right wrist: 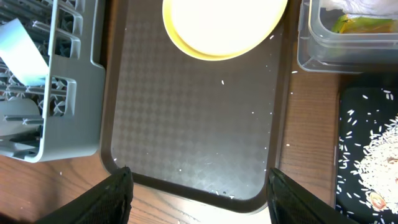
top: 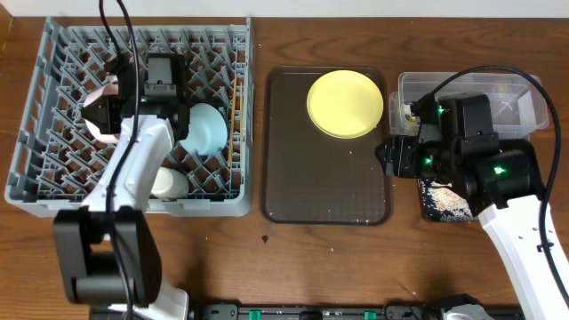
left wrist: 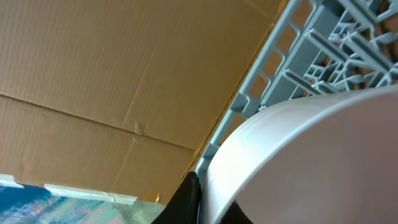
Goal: Sort waste into correct bins and load items into the dishwasher
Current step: 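Lower the white bowl into the rack and open the left gripper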
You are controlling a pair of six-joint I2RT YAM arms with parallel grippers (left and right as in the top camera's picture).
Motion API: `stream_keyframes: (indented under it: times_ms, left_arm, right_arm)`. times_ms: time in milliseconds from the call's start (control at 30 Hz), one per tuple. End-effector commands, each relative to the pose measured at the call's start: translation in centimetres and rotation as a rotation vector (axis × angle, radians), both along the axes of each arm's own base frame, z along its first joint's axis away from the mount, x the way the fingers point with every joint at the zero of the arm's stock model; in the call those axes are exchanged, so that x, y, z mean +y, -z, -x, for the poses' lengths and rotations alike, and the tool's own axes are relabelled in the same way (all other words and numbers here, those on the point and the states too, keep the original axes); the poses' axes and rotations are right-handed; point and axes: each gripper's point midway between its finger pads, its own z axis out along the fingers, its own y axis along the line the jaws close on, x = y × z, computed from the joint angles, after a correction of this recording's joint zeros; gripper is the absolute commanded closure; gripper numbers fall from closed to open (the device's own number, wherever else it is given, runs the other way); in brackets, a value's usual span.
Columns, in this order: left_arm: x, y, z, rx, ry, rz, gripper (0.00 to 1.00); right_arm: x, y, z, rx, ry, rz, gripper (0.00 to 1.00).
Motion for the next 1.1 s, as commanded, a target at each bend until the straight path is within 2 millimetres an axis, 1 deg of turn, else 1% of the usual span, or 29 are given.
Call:
stream_keyframes:
  times_ms: [0,133,333,567,833,1067]
  left_arm:
    - [0.3,0.8,-0.5,0.025,-0.021,-0.04,0.93]
    - [0.3,2.2,-1.1,0.047,-0.021,-0.04,0.93]
    - [0.2,3.7,-1.7,0.08,-0.015,-0.041,0.92]
    - [-0.7,3.7,-2.3,0.064,0.01,-0.036,0.92]
    - [-0.7,3.3,-2.2,0.047,-0.001,-0.059,0.92]
    - [-1.1,3.7,-2.7,0.038,0.021,-0.031,0.92]
  right_arm:
    - [-0.2,0.1,-0.1,0.006,0.006,-0.001,0.34]
    - [-0.2,0.1,-0.1,0.008,0.006,-0.001,0.33]
    - [-0.2,0.1,-0.1,0.008,0.006,-0.001,0.33]
    - [-0.2,0.1,-0.1,0.007,0.006,-0.002,0.33]
    - [-0.2,0.1,-0.1,0.007,0.006,-0.002,0.33]
    - [-0.2,0.1,-0.1,0.005,0.006,-0.002,0.33]
